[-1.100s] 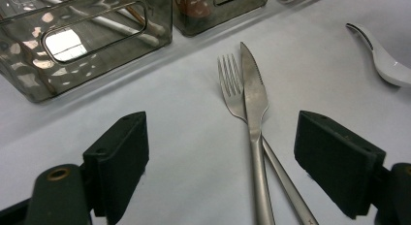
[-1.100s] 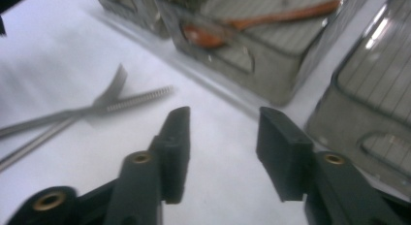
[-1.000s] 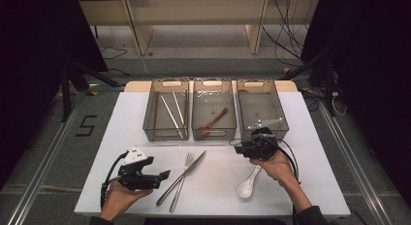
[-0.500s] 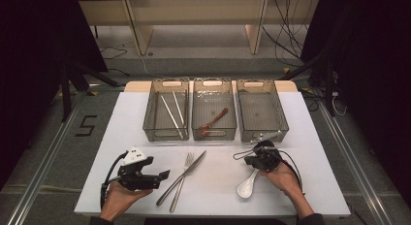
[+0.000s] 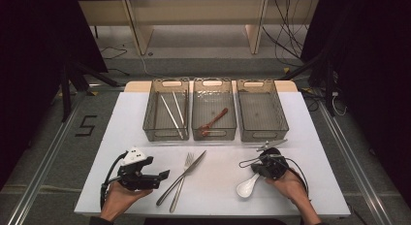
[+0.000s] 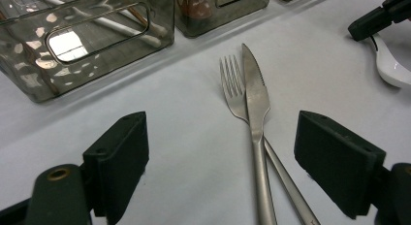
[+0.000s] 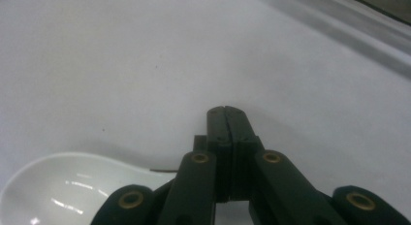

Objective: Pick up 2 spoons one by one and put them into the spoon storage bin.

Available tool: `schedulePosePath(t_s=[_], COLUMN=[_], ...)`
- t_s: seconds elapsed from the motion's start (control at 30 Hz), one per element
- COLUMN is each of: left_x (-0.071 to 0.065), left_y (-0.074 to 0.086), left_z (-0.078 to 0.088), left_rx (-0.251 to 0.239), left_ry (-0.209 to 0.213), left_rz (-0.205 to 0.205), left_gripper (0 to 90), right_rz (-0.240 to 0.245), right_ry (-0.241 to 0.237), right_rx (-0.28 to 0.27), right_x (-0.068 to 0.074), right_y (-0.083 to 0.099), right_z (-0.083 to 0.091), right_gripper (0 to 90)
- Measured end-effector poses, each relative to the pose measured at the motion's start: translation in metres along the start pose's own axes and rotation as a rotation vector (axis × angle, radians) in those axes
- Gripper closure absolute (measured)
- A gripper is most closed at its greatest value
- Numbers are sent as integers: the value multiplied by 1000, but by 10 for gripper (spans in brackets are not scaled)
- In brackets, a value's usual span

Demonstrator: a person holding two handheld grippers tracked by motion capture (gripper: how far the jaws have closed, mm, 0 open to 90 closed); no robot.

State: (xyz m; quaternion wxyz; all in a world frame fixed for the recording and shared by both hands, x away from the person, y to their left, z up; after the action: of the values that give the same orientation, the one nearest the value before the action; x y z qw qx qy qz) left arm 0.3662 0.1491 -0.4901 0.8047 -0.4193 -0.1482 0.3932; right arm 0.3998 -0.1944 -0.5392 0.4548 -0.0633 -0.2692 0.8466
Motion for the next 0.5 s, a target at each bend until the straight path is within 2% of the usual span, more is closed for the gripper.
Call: schedulePosePath(t_s=[0.23, 0.5], left_x=[0, -2], left_y=[0, 0], left_z=[0, 0], left_rx=[-2, 2], left_ry=[-1, 1], left_rz=[-1, -3], left_gripper=[195, 195], right_rz=[-11, 8], right_ry=[12, 26], right_rx=[16, 45], right_x=[-2, 0], right_y=[15, 34], right_z=[11, 23], right_gripper=[900, 900])
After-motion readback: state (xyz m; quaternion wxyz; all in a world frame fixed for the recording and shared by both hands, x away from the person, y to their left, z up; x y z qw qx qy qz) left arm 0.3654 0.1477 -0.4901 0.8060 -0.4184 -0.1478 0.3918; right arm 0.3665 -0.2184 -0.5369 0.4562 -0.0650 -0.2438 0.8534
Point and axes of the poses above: each handheld gripper's, and its own axes: z roughly backward along the jaws, y roughly out of its underside, x roughly to its left, the point moved 8 cm from there along -z, roughly forward along the jaws, and after that the axes turned 3 degrees about -z, right-handed, at the moved point
